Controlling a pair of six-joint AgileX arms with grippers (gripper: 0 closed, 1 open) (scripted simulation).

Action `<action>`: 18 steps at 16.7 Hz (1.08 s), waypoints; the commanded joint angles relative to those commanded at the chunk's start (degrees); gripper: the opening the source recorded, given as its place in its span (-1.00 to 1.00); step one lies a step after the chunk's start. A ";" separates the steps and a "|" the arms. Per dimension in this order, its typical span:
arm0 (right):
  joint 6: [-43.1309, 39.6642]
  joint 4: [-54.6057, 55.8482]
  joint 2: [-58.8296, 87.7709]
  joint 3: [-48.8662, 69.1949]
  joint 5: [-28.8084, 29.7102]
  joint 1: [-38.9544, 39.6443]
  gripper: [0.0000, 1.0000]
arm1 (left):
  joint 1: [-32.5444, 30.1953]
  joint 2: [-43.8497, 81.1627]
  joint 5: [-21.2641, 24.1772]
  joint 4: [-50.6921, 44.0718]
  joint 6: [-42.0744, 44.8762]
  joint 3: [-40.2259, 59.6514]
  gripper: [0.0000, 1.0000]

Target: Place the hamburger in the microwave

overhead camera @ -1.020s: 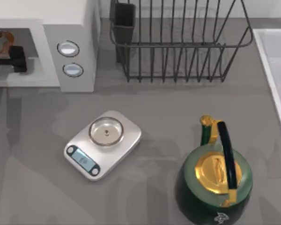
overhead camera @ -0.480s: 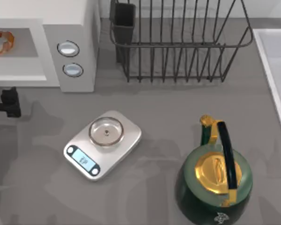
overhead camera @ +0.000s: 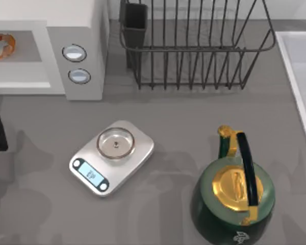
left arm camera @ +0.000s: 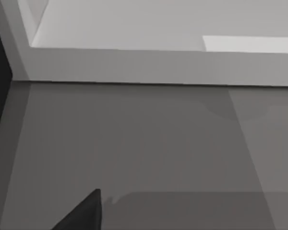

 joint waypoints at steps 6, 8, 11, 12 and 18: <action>0.00 0.00 0.00 0.00 0.00 0.00 1.00 | -1.38 -1.45 1.19 -2.26 0.93 0.24 1.00; 0.00 0.00 0.00 0.00 0.00 0.00 1.00 | -2.61 -4.72 2.69 -6.73 2.21 0.72 1.00; 0.00 0.00 0.00 0.00 0.00 0.00 1.00 | -3.61 -12.34 3.77 -17.03 3.43 2.45 1.00; 0.00 0.00 0.00 0.00 0.00 0.00 1.00 | -3.53 -15.08 3.68 -20.82 3.39 3.35 1.00; 0.00 0.00 0.00 0.00 0.00 0.00 1.00 | -0.84 -26.22 0.36 -34.47 0.45 7.41 1.00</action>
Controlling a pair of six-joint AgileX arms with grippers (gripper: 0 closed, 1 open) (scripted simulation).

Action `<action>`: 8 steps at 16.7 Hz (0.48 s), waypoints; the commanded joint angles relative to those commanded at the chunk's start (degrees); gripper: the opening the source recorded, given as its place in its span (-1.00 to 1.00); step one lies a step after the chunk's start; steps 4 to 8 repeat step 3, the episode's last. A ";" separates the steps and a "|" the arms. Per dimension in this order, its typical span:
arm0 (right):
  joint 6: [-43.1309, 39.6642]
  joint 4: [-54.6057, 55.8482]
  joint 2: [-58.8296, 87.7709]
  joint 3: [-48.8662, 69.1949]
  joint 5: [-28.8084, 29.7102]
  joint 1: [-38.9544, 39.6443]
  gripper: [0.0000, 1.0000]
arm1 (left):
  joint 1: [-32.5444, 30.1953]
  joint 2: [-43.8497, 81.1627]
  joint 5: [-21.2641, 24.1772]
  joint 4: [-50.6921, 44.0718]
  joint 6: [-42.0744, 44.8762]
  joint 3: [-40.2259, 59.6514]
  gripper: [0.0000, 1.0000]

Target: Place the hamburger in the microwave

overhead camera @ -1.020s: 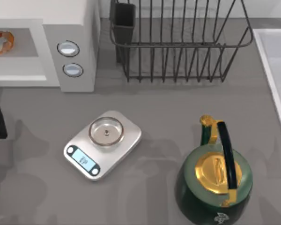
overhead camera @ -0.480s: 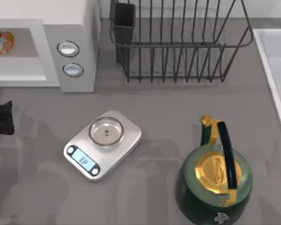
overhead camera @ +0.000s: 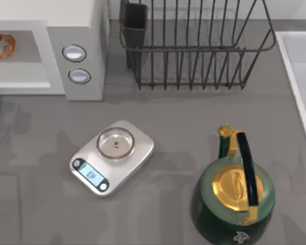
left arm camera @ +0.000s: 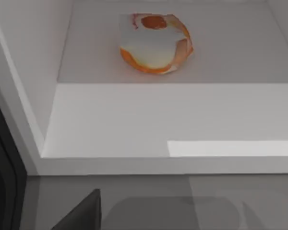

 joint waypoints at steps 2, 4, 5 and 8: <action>0.00 0.00 0.00 0.00 0.00 0.00 1.00 | 0.56 -0.96 -0.74 -0.44 -0.56 0.07 1.00; 0.00 0.00 0.00 0.00 0.00 0.00 1.00 | 0.59 -1.00 -0.78 -0.44 -0.59 0.07 1.00; 0.00 0.00 0.00 0.00 0.00 0.00 1.00 | 0.59 -1.00 -0.78 -0.44 -0.59 0.07 1.00; 0.00 0.00 0.00 0.00 0.00 0.00 1.00 | 0.59 -1.00 -0.78 -0.44 -0.59 0.07 1.00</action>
